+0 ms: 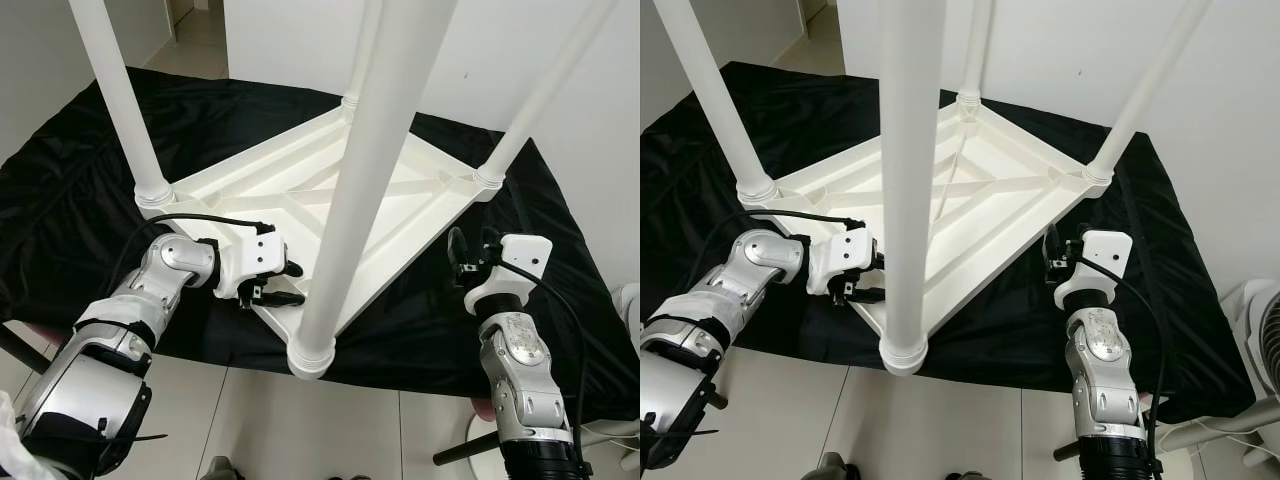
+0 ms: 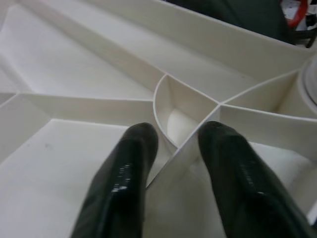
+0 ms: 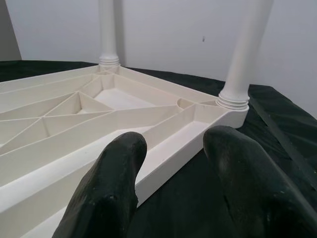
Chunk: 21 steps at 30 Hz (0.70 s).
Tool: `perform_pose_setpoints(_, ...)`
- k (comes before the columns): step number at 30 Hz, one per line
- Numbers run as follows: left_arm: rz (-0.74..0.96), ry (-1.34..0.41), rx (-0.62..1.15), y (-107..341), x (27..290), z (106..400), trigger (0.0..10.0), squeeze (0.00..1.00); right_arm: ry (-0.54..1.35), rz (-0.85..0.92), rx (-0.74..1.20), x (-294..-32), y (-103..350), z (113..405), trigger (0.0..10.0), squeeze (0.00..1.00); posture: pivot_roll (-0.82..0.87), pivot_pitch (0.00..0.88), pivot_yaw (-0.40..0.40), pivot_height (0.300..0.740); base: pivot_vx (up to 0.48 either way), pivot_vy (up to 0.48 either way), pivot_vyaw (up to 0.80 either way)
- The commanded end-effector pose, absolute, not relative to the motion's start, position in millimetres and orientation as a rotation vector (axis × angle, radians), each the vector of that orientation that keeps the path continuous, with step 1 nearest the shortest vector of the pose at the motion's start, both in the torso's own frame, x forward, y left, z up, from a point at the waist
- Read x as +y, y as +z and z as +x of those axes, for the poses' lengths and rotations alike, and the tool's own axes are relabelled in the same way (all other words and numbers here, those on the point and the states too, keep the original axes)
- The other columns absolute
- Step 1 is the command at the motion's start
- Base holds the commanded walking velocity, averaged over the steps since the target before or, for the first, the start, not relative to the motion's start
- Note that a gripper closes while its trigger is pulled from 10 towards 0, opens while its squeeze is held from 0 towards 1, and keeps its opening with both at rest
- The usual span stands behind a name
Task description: Building children table
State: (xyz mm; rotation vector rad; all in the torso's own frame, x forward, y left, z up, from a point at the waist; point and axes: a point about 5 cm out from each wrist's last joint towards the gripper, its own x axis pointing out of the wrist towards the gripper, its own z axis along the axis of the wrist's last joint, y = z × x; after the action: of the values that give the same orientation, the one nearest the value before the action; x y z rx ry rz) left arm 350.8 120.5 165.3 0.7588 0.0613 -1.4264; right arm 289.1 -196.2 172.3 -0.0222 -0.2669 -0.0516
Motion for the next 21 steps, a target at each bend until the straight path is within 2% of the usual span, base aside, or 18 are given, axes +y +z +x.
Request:
perform_pose_setpoints(1,0.743,-1.471,0.110,157.1,119.3,347.9,0.0,0.00,-0.055,-0.022,-0.251,-196.8,169.3,287.0,10.0,0.00,-0.04,0.109,-0.052,0.740,0.000,0.000,0.00)
perform_pose_setpoints(15,0.700,-1.465,0.065,158.4,110.5,348.0,0.0,0.00,-0.053,-0.017,-0.252,-195.3,169.1,288.3,10.0,0.00,-0.04,0.091,-0.055,0.740,0.000,0.000,0.00)
perform_pose_setpoints(16,0.707,-1.469,0.064,158.8,110.4,348.0,10.0,0.00,-0.051,-0.017,-0.252,-195.0,169.2,288.5,10.0,0.00,-0.04,0.091,-0.055,0.740,0.000,0.000,0.00)
perform_pose_setpoints(18,0.706,-1.479,0.074,159.3,111.1,348.0,10.0,0.00,-0.050,-0.017,-0.252,-194.9,169.3,288.8,10.0,0.00,-0.04,0.090,-0.055,0.740,0.000,0.000,0.00)
perform_pose_setpoints(19,0.692,-1.484,0.082,161.3,112.1,348.9,10.0,0.32,-0.049,-0.018,-0.252,-194.7,169.4,288.9,10.0,0.00,-0.04,0.091,-0.055,0.740,0.000,0.000,0.00)
perform_pose_setpoints(20,0.692,-1.484,0.082,161.3,112.1,348.9,10.0,0.32,-0.049,-0.018,-0.252,-194.7,169.4,288.9,10.0,0.00,-0.04,0.091,-0.055,0.740,0.000,0.000,0.00)
perform_pose_setpoints(21,0.677,-1.486,0.096,163.8,114.4,350.4,10.0,1.00,-0.048,-0.018,-0.252,-194.8,169.1,289.0,10.0,0.00,-0.04,0.093,-0.055,0.740,0.000,0.000,0.00)
